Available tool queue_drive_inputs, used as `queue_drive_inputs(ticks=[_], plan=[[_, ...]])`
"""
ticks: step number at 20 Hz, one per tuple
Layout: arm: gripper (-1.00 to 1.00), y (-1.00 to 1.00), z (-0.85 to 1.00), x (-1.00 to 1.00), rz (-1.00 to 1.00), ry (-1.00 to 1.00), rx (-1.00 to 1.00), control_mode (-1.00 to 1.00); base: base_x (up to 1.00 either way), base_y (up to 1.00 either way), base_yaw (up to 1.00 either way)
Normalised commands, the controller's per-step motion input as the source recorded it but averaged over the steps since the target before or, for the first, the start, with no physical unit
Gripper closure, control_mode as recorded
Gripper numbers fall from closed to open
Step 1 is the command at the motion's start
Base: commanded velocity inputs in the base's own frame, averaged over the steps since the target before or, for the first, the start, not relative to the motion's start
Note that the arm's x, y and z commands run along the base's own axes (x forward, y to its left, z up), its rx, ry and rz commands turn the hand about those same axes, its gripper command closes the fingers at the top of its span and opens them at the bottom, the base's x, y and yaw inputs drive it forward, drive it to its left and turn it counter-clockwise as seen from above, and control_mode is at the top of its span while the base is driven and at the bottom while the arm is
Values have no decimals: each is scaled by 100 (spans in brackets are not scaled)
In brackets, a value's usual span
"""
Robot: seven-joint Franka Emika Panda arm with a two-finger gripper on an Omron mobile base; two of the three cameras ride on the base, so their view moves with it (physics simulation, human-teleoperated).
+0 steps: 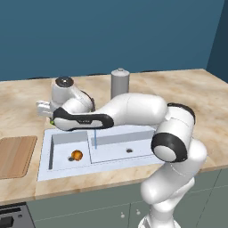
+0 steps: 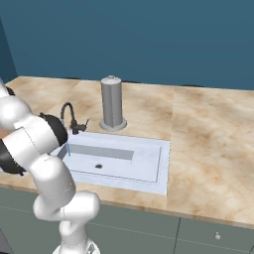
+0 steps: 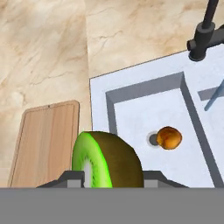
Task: Pick the kiwi, peach from the sink and place them on the cutting board to airdry. Then turn off the sink faucet.
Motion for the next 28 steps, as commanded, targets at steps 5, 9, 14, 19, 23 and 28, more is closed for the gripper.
queue_drive_inputs(ticks=[5,9,14,19,23,28], plan=[[100,11,38,-38,44,-4,2,-100,0,0,0],[100,43,-4,-62,21,-8,-3,-100,0,0,0],[100,22,25,-70,16,-16,0,-100,0,0,0],[100,4,92,-53,18,-11,0,-100,0,0,0],[100,2,78,-48,14,-11,0,-100,0,0,0],[100,15,25,-64,20,-22,-4,-100,0,0,0]])
